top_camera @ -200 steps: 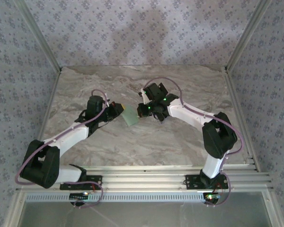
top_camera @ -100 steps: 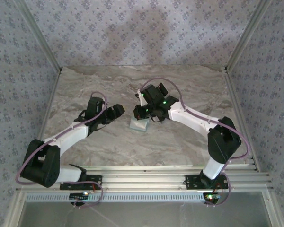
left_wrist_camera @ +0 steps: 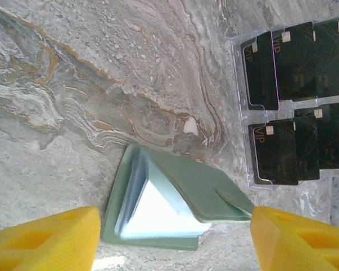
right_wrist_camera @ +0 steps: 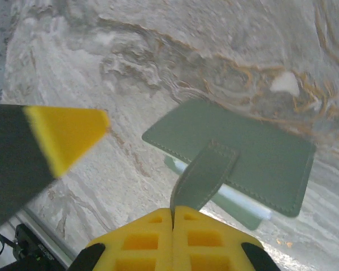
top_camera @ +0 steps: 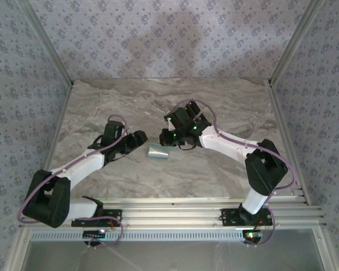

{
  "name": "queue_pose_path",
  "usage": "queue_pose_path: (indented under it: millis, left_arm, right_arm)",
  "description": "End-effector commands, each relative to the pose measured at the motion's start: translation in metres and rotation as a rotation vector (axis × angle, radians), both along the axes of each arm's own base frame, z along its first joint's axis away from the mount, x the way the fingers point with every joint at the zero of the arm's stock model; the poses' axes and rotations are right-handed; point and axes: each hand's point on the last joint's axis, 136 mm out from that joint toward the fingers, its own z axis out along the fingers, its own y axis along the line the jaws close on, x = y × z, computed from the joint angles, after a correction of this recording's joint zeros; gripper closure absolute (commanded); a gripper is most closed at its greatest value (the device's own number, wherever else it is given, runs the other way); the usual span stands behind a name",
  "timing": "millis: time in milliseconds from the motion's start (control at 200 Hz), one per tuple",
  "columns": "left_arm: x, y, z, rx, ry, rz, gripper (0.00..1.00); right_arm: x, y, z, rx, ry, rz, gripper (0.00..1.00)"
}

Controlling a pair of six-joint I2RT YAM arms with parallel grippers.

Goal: Put the credit cards into the card holder

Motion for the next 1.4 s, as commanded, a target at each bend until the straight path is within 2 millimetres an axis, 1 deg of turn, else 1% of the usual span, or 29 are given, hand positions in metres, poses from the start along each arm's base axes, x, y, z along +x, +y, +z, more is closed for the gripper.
queue_pose_path:
  millis: [0, 190, 320, 605, 700, 725, 790, 834, 929, 1049, 1184, 1284, 1394]
  left_arm:
    - [-0.004, 0.006, 0.004, 0.016, 0.002, 0.022, 0.29]
    - [-0.004, 0.016, 0.008, 0.024, 0.002, 0.047, 0.28]
    - [-0.002, 0.022, 0.011, 0.024, 0.004, 0.054, 0.28]
    - [0.001, 0.028, 0.007, 0.014, 0.023, 0.048, 0.28]
    - [0.002, 0.028, 0.006, 0.014, 0.03, 0.044, 0.28]
    - [0.002, 0.028, 0.006, 0.014, 0.033, 0.043, 0.28]
    - [0.001, 0.028, 0.005, 0.015, 0.038, 0.041, 0.28]
    - [0.001, 0.028, 0.004, 0.015, 0.044, 0.04, 0.28]
    - [-0.002, 0.028, 0.001, 0.019, 0.056, 0.037, 0.28]
    - [-0.005, 0.029, -0.004, 0.027, 0.068, 0.034, 0.28]
    - [-0.006, 0.029, -0.007, 0.036, 0.079, 0.029, 0.27]
    - [-0.006, 0.029, -0.01, 0.045, 0.09, 0.02, 0.27]
    - [-0.005, 0.028, -0.012, 0.052, 0.097, 0.006, 0.27]
  right_arm:
    - [0.004, 0.005, -0.01, 0.131, 0.122, -0.166, 1.0]
    - [0.012, 0.009, 0.002, 0.326, 0.2, -0.37, 1.0]
    - [0.016, 0.012, 0.014, 0.439, 0.231, -0.462, 1.0]
    - [0.01, 0.015, 0.037, 0.535, 0.224, -0.575, 1.0]
    - [0.013, 0.015, 0.047, 0.559, 0.21, -0.593, 1.0]
    - [0.013, 0.013, 0.046, 0.548, 0.205, -0.6, 1.0]
    - [0.015, 0.006, 0.038, 0.513, 0.203, -0.614, 1.0]
    - [0.015, 0.001, 0.03, 0.504, 0.212, -0.623, 1.0]
    - [0.011, -0.012, 0.004, 0.468, 0.241, -0.633, 1.0]
    - [-0.001, -0.029, -0.028, 0.397, 0.258, -0.617, 1.0]
    - [-0.012, -0.052, -0.054, 0.323, 0.268, -0.606, 1.0]
    - [-0.016, -0.069, -0.065, 0.276, 0.258, -0.608, 1.0]
    - [-0.019, -0.082, -0.069, 0.234, 0.25, -0.595, 1.0]
